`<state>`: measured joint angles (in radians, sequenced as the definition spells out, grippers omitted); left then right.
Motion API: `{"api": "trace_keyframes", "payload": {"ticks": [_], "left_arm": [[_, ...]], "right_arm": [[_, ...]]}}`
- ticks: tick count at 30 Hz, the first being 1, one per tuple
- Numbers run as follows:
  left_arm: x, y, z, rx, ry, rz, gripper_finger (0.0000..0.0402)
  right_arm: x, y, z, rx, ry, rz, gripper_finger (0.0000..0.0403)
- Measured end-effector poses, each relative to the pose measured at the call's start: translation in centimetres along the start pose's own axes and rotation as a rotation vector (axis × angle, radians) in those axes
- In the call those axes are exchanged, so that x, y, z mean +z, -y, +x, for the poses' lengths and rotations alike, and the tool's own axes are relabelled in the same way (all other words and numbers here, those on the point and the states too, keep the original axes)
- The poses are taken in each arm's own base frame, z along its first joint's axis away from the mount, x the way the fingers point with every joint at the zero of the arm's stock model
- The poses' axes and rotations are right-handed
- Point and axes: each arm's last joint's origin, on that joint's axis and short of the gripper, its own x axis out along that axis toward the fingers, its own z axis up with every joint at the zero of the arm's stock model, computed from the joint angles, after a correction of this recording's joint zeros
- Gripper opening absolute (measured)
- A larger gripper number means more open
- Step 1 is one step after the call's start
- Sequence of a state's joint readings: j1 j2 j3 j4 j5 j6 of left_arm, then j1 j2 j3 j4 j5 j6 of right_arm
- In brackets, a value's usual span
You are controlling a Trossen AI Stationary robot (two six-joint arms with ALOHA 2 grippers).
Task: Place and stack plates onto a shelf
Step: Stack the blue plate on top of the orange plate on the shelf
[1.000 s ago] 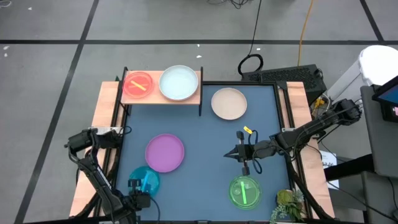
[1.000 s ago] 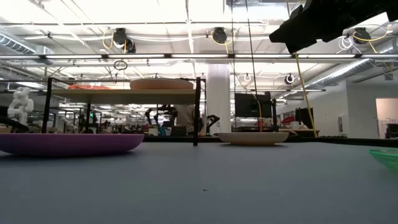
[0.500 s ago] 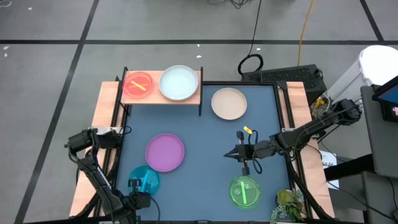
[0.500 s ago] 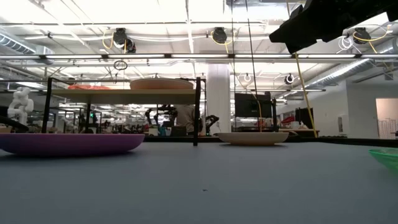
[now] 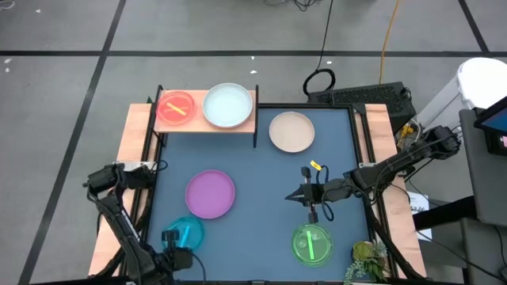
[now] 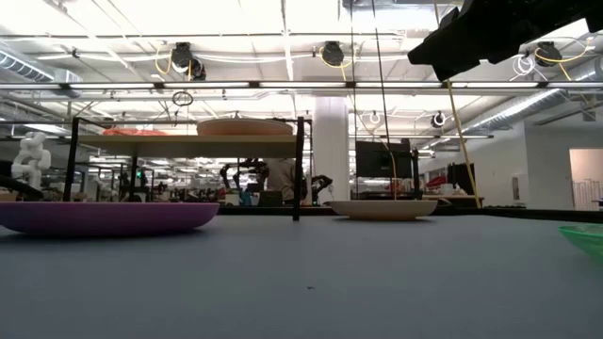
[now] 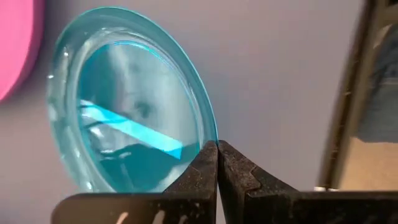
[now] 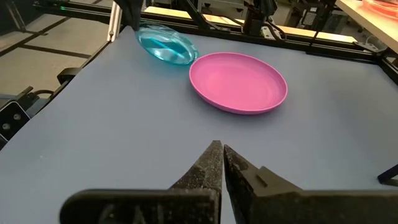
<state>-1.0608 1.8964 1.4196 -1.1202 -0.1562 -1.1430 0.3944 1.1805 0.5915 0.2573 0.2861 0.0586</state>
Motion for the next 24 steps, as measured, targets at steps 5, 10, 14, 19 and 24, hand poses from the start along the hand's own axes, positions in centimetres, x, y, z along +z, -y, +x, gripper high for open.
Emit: {"api": "trace_keyframes", "payload": {"ticks": [5,10,14,19,24], "left_arm": [[0.9,0.3,-1.6,-0.027,0.012,-0.005,0.0003],[1.3,0.5,-2.9,-0.054,0.025,-0.015,0.0003],[1.6,0.8,-4.3,-0.077,0.035,-0.011,0.0003],[2.2,0.6,-6.5,-0.083,0.049,-0.011,0.0003],[3.2,0.0,-8.6,-0.060,0.101,0.043,0.0003]], "right_arm": [[0.0,0.0,0.0,0.000,0.000,0.000,0.0000],[0.0,0.0,0.0,0.000,0.000,0.000,0.0000],[0.0,0.0,0.0,0.000,0.000,0.000,0.0000],[0.0,0.0,0.0,0.000,0.000,0.005,0.0000],[0.0,0.0,0.0,0.000,0.000,0.008,0.0000]]}}
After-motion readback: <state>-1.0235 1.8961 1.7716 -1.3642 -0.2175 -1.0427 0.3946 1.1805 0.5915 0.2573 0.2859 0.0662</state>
